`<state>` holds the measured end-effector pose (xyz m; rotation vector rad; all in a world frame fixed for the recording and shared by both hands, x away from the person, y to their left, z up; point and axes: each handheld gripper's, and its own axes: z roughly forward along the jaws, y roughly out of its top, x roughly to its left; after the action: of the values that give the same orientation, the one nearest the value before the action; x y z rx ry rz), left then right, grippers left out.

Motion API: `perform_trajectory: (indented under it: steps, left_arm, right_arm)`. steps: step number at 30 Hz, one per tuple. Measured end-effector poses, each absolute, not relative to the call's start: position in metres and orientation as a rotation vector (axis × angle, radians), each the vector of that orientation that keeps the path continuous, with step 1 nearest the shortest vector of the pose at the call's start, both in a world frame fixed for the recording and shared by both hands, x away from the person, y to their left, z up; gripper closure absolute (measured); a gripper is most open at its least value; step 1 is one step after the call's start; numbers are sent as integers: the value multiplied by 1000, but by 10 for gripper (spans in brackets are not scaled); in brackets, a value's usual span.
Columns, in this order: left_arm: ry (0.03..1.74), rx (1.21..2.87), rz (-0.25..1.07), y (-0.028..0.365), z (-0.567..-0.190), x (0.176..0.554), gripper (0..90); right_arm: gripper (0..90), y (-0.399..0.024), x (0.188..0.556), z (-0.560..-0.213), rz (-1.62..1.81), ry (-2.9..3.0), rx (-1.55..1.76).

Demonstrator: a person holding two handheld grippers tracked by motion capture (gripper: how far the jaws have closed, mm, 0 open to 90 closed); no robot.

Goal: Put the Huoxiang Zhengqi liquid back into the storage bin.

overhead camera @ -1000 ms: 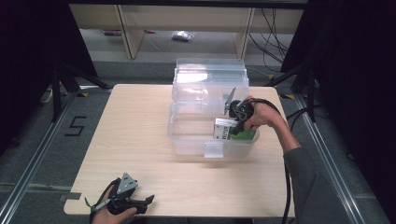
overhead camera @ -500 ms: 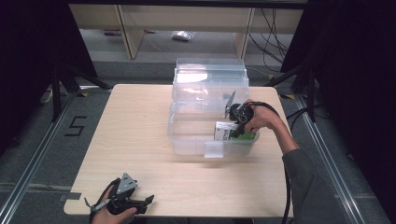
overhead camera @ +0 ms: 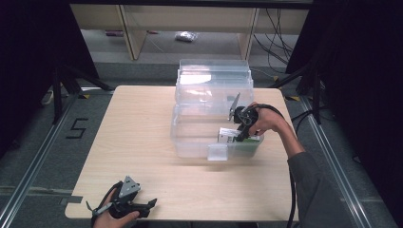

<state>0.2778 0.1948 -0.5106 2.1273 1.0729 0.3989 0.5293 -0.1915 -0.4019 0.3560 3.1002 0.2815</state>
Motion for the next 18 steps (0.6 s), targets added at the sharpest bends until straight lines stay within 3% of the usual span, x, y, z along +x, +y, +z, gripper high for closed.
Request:
perform_trajectory:
  steps: [18]
  left_arm:
    - [1076,2125,406,195,-510,278,154]
  right_arm:
    - [545,-202,523,-371,425,3033,403]
